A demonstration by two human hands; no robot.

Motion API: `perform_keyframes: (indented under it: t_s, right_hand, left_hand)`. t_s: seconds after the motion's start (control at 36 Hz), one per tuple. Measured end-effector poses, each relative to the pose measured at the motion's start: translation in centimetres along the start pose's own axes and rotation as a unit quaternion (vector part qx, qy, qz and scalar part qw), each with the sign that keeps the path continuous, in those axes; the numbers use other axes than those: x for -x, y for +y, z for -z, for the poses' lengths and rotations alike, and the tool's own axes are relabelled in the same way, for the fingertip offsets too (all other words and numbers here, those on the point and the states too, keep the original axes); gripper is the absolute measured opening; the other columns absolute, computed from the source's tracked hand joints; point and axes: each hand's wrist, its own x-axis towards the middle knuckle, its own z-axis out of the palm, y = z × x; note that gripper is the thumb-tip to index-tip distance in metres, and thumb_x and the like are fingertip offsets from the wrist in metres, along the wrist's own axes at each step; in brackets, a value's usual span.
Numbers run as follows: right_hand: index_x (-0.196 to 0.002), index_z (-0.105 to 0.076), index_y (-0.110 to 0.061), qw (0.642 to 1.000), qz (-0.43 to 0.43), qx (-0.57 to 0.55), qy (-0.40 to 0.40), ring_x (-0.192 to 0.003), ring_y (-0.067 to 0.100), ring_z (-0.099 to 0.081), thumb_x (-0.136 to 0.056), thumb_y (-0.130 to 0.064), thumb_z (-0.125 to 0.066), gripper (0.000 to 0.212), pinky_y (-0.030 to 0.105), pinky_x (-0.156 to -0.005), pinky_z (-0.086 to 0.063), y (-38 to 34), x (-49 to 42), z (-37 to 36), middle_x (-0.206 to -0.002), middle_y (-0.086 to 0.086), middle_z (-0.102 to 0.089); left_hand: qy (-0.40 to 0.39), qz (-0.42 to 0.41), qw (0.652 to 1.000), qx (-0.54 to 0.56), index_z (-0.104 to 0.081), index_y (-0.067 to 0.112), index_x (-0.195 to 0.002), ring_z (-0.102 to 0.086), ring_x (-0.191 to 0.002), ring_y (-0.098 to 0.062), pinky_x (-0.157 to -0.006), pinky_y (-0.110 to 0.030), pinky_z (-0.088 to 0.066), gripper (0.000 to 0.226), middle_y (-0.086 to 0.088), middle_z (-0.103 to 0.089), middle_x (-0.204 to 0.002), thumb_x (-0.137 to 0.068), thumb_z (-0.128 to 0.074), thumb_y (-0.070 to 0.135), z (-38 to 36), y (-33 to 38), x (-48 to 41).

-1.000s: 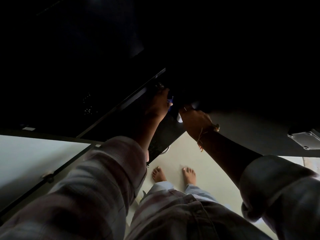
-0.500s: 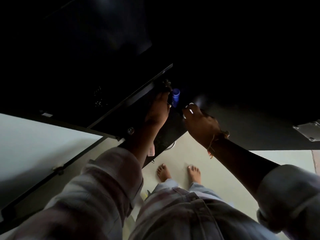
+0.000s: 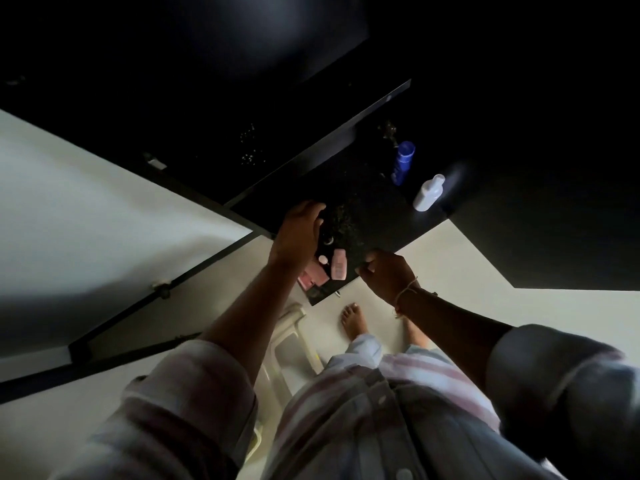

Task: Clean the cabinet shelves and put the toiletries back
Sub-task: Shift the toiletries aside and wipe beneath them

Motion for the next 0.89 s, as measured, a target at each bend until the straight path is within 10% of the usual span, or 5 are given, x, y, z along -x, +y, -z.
perform_keyframes:
  t_s: [0.28, 0.53, 0.89]
  right_hand:
    - [-0.128, -0.056, -0.011, 0.999, 0.009, 0.038, 0.017, -0.121, 0.027, -0.053, -0.094, -0.030, -0.055, 0.039, 0.033, -0.096, -0.046, -1.4, -2.2, -3.2, -0.130, 0.010, -0.057]
    - [-0.145, -0.035, -0.032, 0.997, 0.044, 0.069, 0.005, -0.116, 0.030, -0.055, -0.084, -0.039, -0.066, 0.069, 0.033, -0.092, -0.052, -1.5, -3.3, -3.6, -0.142, 0.013, -0.035]
    - [-0.146, -0.029, -0.032, 0.985, 0.094, 0.139, -0.031, -0.121, 0.033, -0.052, -0.086, -0.041, -0.065, 0.071, 0.037, -0.099, -0.048, -1.7, -4.1, -4.0, -0.145, 0.012, -0.029]
  left_hand:
    - [0.037, -0.007, 0.999, 0.005, -0.057, 0.009, -0.130, -0.052, -0.119, -0.027, -0.094, -0.031, -0.048, 0.035, -0.016, -0.053, -0.133, -0.095, -0.050, 0.006, 0.2, -1.1, 2.1]
    - [-0.115, -0.052, 0.990, -0.069, -0.043, 0.020, -0.144, -0.030, -0.137, -0.023, -0.106, -0.034, -0.037, 0.046, -0.006, -0.036, -0.149, -0.098, -0.049, 0.017, -1.8, -0.6, 0.8]
    - [-0.200, -0.094, 0.969, -0.112, -0.061, 0.011, -0.122, -0.055, -0.113, -0.024, -0.092, -0.037, -0.051, 0.033, -0.009, -0.057, -0.124, -0.089, -0.058, 0.007, -2.8, -1.7, -1.1]
